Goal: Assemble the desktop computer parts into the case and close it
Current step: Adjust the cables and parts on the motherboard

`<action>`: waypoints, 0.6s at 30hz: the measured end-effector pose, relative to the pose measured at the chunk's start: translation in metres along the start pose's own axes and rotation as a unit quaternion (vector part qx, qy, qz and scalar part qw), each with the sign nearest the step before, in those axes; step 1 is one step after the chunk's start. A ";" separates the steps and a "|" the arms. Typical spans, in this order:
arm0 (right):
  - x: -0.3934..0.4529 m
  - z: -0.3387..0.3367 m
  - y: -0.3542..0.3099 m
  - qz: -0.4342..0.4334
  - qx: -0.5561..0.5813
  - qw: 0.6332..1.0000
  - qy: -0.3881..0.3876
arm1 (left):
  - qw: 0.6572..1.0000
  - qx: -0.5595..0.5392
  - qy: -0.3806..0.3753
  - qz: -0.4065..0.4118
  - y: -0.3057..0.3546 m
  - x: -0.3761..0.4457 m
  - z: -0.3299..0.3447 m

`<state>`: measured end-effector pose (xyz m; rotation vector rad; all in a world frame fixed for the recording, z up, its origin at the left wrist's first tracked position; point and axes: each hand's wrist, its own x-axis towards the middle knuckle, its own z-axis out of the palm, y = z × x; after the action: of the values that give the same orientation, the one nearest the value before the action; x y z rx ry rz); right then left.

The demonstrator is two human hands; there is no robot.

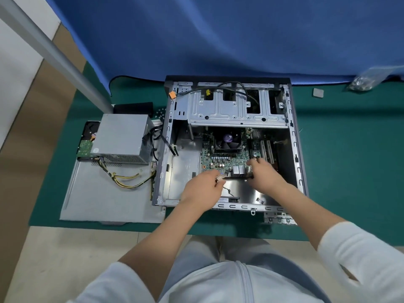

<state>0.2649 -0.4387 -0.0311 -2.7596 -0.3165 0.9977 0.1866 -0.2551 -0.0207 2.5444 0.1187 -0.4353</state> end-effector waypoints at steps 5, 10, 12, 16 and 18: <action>0.016 0.002 -0.007 -0.015 -0.104 0.994 0.002 | 1.000 0.003 0.002 -0.018 0.005 0.000 -0.001; 0.020 0.005 -0.007 -0.020 -0.111 0.993 0.032 | 0.999 0.025 0.019 -0.020 0.007 -0.002 0.001; 0.018 0.000 -0.005 -0.029 -0.126 0.991 0.038 | 0.999 0.023 0.019 -0.020 0.008 -0.001 0.001; 0.004 0.006 0.006 -0.053 -0.152 0.987 0.028 | 0.999 0.021 0.016 -0.025 0.007 -0.001 0.002; 0.002 0.014 0.009 -0.052 -0.138 0.989 0.018 | 0.999 0.017 0.014 -0.025 0.006 -0.001 0.003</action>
<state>0.2584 -0.4459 -0.0448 -2.9628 -0.6287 0.9408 0.1858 -0.2620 -0.0196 2.5863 0.1859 -0.4241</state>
